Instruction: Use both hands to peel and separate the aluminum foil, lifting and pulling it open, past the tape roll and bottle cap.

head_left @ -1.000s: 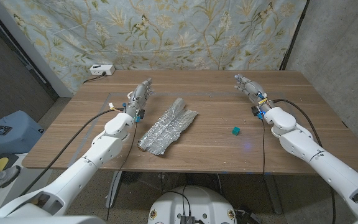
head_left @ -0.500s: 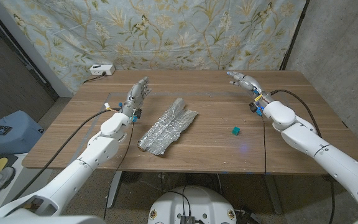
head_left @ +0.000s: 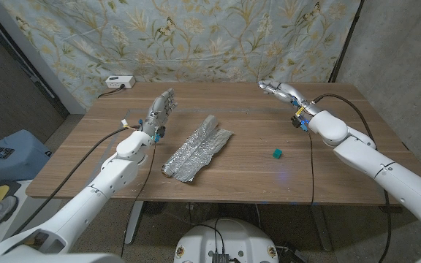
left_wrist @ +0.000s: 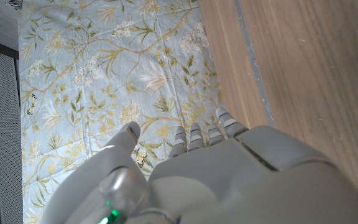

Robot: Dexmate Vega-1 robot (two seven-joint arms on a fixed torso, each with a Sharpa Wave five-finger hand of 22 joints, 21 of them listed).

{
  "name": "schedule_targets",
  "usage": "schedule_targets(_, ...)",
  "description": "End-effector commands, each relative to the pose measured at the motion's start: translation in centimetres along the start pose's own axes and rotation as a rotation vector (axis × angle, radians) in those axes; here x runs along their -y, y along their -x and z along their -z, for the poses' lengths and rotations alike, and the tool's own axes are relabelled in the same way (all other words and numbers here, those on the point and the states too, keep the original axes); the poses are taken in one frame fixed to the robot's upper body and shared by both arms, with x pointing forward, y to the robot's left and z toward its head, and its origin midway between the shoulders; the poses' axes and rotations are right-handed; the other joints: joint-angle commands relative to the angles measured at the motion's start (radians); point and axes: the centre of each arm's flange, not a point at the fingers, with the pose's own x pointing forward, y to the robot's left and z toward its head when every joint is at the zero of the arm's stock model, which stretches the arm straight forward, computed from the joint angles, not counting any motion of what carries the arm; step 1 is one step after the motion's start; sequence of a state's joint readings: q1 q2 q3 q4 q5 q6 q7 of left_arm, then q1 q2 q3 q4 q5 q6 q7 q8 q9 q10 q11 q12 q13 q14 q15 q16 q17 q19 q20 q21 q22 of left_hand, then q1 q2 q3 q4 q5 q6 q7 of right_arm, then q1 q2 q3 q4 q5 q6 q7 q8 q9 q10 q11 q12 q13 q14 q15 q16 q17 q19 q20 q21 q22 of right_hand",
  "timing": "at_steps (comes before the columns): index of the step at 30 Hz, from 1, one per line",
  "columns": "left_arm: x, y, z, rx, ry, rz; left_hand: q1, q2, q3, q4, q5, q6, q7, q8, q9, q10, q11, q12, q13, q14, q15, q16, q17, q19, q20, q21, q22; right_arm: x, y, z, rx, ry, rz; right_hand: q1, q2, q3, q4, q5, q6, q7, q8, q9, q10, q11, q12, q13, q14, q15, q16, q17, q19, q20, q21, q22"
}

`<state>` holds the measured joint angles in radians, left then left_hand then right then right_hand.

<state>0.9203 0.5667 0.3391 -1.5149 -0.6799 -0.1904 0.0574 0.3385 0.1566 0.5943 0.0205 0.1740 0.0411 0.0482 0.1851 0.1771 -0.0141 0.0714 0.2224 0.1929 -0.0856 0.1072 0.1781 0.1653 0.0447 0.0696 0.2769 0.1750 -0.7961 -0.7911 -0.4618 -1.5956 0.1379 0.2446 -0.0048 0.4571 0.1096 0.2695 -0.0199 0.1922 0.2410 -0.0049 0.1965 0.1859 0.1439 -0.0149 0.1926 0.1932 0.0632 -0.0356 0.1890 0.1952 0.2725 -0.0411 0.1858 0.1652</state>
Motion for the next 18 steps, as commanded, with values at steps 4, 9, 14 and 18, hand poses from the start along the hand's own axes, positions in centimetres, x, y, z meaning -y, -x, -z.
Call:
schedule_targets(4, -0.4, -0.3, -0.6, -0.001, 0.021, 0.001, 0.0, -0.004, 0.004, -0.006, 0.006, 0.004, 0.001, 0.003, 0.003, 0.001, 0.005, 0.002, 0.004, 0.009, 0.003, 0.007, 0.006, 0.006, 0.001, -0.006, 0.001, -0.3, -0.4, -3.1, 0.055, 0.185, -0.114, 0.018, -0.008, -0.001, -0.019, -0.005, -0.014, 0.001, -0.007, 0.004, 0.007, 0.005, 0.005, 0.002, -0.006, -0.004, 0.004, -0.002, -0.007, -0.036, 0.002, 0.004)
schedule_targets(9, -0.8, 0.1, -0.6, -0.002, 0.027, -0.015, -0.002, -0.006, 0.003, -0.006, 0.006, 0.001, 0.002, 0.002, 0.003, -0.001, 0.007, 0.001, 0.004, 0.008, 0.004, 0.006, 0.006, 0.005, 0.001, -0.008, 0.002, -1.0, -0.8, -4.3, 0.088, 0.229, -0.15, 0.029, -0.018, -0.002, -0.037, -0.008, -0.016, 0.019, -0.005, 0.004, -0.006, 0.021, 0.001, 0.003, -0.016, 0.007, 0.002, -0.002, -0.014, -0.034, 0.001, 0.004)
schedule_targets(14, -1.2, 0.8, -0.6, 0.002, 0.031, -0.032, -0.005, -0.008, 0.001, -0.006, 0.005, -0.001, 0.001, 0.001, 0.003, 0.0, 0.005, 0.001, 0.004, 0.009, 0.001, 0.006, 0.007, 0.006, 0.001, -0.009, 0.002, -1.5, -1.0, -5.7, 0.124, 0.281, -0.19, 0.04, -0.021, 0.0, -0.05, -0.01, -0.015, 0.032, -0.004, 0.004, -0.008, 0.034, 0.001, 0.003, -0.021, 0.013, 0.002, -0.003, -0.016, -0.033, 0.001, 0.004)
schedule_targets(18, -1.4, 1.7, -0.7, 0.008, 0.034, -0.048, -0.007, -0.009, 0.0, -0.006, 0.005, -0.002, 0.002, 0.001, 0.003, 0.001, 0.006, 0.001, 0.004, 0.009, 0.001, 0.006, 0.007, 0.007, 0.001, -0.01, 0.002, -2.1, -1.2, -6.8, 0.153, 0.326, -0.222, 0.05, -0.024, 0.002, -0.061, -0.01, -0.013, 0.035, -0.002, 0.004, -0.006, 0.041, 0.002, 0.003, -0.022, 0.014, 0.002, -0.003, -0.017, -0.032, 0.001, 0.004)
